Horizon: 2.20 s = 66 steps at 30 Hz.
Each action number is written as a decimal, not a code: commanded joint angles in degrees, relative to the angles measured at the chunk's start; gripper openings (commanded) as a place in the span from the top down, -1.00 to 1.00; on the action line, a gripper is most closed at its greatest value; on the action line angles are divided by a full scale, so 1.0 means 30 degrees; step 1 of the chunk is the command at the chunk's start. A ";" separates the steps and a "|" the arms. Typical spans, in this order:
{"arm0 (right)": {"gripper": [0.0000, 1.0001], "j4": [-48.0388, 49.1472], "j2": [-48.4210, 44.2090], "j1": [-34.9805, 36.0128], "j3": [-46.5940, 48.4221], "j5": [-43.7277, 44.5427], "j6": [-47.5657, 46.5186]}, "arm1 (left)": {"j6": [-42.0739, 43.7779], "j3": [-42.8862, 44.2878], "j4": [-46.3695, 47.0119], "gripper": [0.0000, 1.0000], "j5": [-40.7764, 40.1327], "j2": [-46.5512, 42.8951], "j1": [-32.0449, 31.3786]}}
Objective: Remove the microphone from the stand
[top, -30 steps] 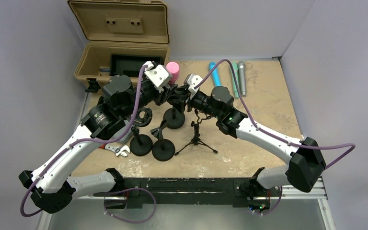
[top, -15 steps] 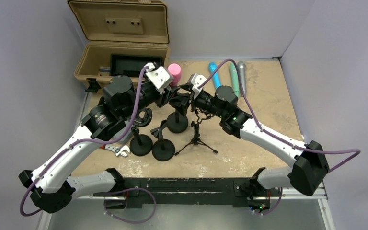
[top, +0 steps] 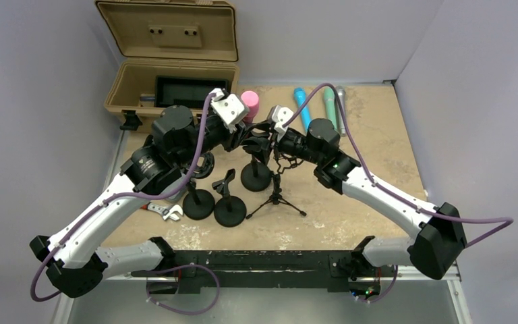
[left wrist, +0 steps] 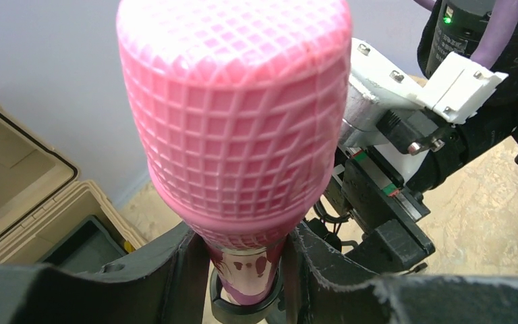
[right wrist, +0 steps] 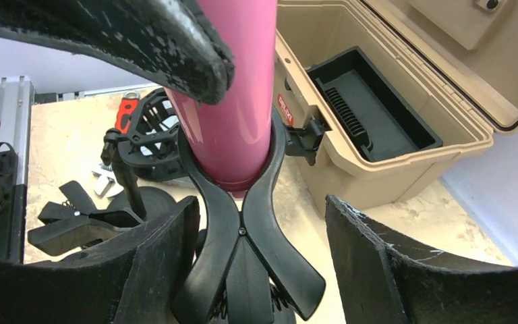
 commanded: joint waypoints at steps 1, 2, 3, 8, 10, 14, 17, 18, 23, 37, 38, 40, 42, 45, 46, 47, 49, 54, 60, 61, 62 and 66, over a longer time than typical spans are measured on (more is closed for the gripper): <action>-0.34 -0.0049 -0.0389 -0.0654 0.0988 -0.2171 -0.0724 | 0.0543 0.0184 0.0841 1.00 -0.0054 -0.0094 -0.0153; -0.35 -0.0512 -0.0158 -0.0689 0.1274 -0.2363 -0.0912 | 0.0584 0.0172 0.0835 1.00 -0.0048 -0.0135 -0.0165; -0.36 -0.0980 0.0021 -0.0704 0.1518 -0.2453 -0.1133 | 0.0608 0.0144 0.0816 1.00 -0.0047 -0.0143 -0.0167; -0.39 -0.1348 0.0185 -0.0706 0.1571 -0.2306 -0.1467 | 0.0724 0.0168 0.0769 1.00 -0.0043 -0.0149 -0.0163; -0.39 -0.1308 0.0145 -0.0711 0.1493 -0.2146 -0.1532 | 0.0753 0.0170 0.0692 1.00 -0.0047 -0.0169 -0.0158; -0.27 -0.1289 0.0148 -0.0736 0.1463 -0.2062 -0.1546 | 0.0769 0.0199 0.0695 1.00 -0.0074 -0.0196 -0.0153; 0.21 -0.1462 0.0277 -0.0765 0.1543 -0.2095 -0.1701 | 0.0808 0.0199 0.0692 1.00 -0.0100 -0.0235 -0.0143; 0.56 -0.1389 0.0273 -0.0805 0.1497 -0.2174 -0.1722 | 0.0800 0.0206 0.0696 1.00 -0.0123 -0.0258 -0.0142; 1.00 -0.1023 0.0761 -0.0856 0.1625 -0.2063 -0.1533 | 0.0903 0.0350 0.0644 1.00 -0.0219 -0.0302 -0.0160; 1.00 -0.2097 0.2295 -0.0861 0.3237 -0.0965 -0.1092 | 0.1427 0.5198 -0.2677 1.00 0.2168 0.1732 -0.0144; 1.00 -0.2156 0.2386 -0.0872 0.3353 -0.0932 -0.1057 | 0.1383 0.5475 -0.2776 1.00 0.2328 0.1892 -0.0146; 1.00 -0.2029 0.2522 -0.0868 0.3350 -0.0946 -0.1052 | 0.1108 0.5861 -0.2621 1.00 0.2111 0.1957 -0.0143; 1.00 -0.1798 0.2581 -0.0853 0.3229 -0.0966 -0.0946 | 0.1061 0.6358 -0.2486 1.00 0.1504 0.1811 -0.0167; 1.00 -0.0975 0.2698 -0.0853 0.2939 -0.0590 -0.0485 | 0.0950 0.7442 -0.2407 1.00 -0.0633 0.1537 -0.0156; 1.00 -0.0628 0.2711 -0.0857 0.2843 -0.0371 -0.0245 | 0.0895 0.7638 -0.2270 1.00 -0.1699 0.1315 -0.0162; 1.00 -0.0416 0.2731 -0.0853 0.2798 -0.0209 -0.0065 | 0.0844 0.7717 -0.2026 1.00 -0.2857 0.1023 -0.0152; 1.00 0.0188 0.2735 -0.0860 0.2713 0.0349 0.0505 | 0.0829 0.7563 -0.1621 1.00 -0.4752 0.0217 -0.0144; 1.00 0.1672 0.2882 -0.0878 0.2667 0.1160 0.2405 | 0.0743 0.5363 -0.0315 1.00 -0.7068 -0.2279 -0.0150; 1.00 0.2962 0.2572 -0.0854 0.2231 0.0937 0.4042 | 0.1088 0.0695 0.2564 1.00 -0.8450 -0.4367 -0.0146; 1.00 0.2614 0.2582 -0.0857 0.2367 0.0871 0.3910 | 0.1194 0.0140 0.2830 1.00 -0.8594 -0.4481 -0.0164; 1.00 0.2190 0.2630 -0.0861 0.2468 0.0848 0.3751 | 0.1343 -0.0347 0.3072 1.00 -0.8689 -0.4583 -0.0159; 0.85 0.1467 0.2130 -0.0786 0.1904 0.0965 0.3278 | 0.1679 -0.2024 0.3866 1.00 -0.9113 -0.5015 -0.0151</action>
